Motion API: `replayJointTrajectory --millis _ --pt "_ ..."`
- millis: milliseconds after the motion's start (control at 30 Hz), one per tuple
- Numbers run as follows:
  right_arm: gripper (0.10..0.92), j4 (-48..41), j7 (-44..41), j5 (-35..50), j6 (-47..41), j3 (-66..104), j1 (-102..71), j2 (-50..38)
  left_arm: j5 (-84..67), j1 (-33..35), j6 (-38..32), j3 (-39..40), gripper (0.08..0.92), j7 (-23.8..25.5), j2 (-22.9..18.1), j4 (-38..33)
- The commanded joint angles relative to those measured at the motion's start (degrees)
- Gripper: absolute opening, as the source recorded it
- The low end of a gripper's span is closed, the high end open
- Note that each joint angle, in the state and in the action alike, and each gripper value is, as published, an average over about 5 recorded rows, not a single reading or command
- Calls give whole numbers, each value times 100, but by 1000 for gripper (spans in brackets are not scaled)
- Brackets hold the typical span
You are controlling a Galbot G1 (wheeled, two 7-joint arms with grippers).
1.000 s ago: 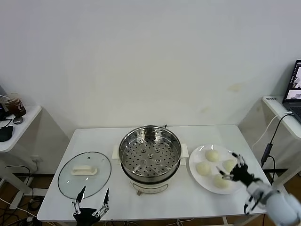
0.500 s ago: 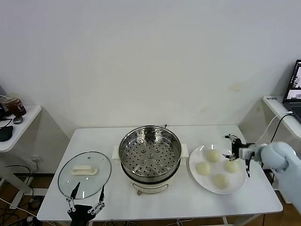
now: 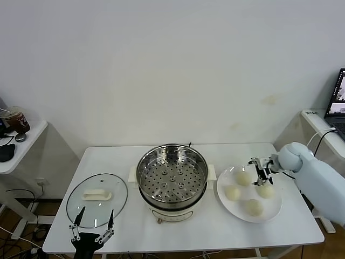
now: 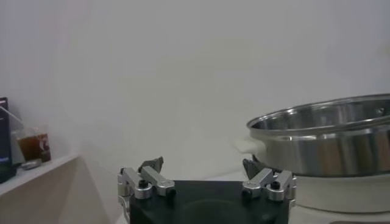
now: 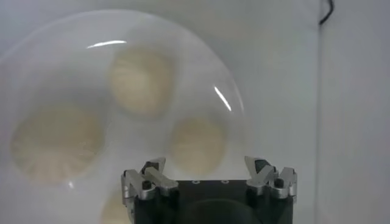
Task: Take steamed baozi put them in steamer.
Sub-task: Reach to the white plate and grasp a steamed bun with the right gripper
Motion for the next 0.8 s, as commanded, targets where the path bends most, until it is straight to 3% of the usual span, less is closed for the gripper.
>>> replayJointTrajectory --millis 33,567,800 --pt "823 -720 -237 -71 -149 -758 602 443 13 10 -24 -55 823 0 -10 4" --pt "761 -978 -34 -236 -205 -781 518 741 31 58 -87 -82 823 9 -41 -54" --pt "644 -934 9 -231 -223 -802 545 732 27 60 -91 -91 823 7 -31 -94"
